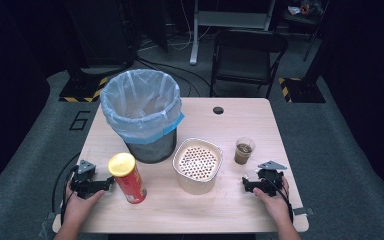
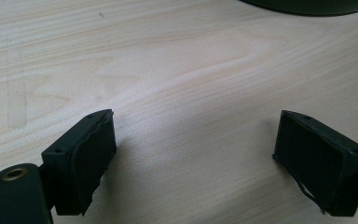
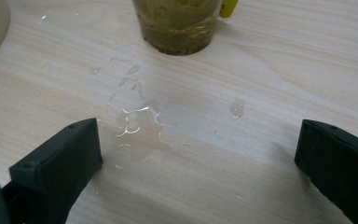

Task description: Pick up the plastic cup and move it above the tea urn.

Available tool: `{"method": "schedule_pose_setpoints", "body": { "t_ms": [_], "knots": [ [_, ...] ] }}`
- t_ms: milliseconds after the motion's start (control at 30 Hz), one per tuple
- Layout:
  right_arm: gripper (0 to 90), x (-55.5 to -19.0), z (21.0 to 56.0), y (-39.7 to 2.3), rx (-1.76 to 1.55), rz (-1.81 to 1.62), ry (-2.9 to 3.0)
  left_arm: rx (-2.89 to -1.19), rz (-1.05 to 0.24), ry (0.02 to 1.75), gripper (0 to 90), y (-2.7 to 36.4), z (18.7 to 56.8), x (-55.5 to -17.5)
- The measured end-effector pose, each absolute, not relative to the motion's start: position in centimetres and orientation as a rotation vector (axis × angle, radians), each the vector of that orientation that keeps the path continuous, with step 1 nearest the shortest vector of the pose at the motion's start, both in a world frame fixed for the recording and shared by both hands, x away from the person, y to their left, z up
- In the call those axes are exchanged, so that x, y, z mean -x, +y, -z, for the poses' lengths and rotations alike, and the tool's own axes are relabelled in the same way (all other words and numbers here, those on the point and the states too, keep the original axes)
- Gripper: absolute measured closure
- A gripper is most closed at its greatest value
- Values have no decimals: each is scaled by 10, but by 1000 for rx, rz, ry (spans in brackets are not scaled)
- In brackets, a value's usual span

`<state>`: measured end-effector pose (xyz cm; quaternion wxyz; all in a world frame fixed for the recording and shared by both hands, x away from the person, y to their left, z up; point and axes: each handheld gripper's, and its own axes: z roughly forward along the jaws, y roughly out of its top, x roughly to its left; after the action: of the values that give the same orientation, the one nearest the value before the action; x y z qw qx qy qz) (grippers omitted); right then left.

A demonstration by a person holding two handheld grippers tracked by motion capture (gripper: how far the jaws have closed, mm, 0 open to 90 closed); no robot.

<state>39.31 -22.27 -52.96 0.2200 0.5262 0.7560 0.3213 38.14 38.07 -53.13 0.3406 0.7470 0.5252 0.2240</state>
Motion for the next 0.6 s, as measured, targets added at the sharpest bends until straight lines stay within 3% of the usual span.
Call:
{"method": "schedule_pose_setpoints", "body": {
  "t_ms": [300, 600],
  "knots": [
    [5, -391, 530, -220, -1409, -907, 2132, -1921, -604, 1399, 128, 378, 532, -383],
    [102, -384, 528, -219, -1408, -915, 2123, -1921, -612, 1405, 135, 378, 531, -382]
  ]
}}
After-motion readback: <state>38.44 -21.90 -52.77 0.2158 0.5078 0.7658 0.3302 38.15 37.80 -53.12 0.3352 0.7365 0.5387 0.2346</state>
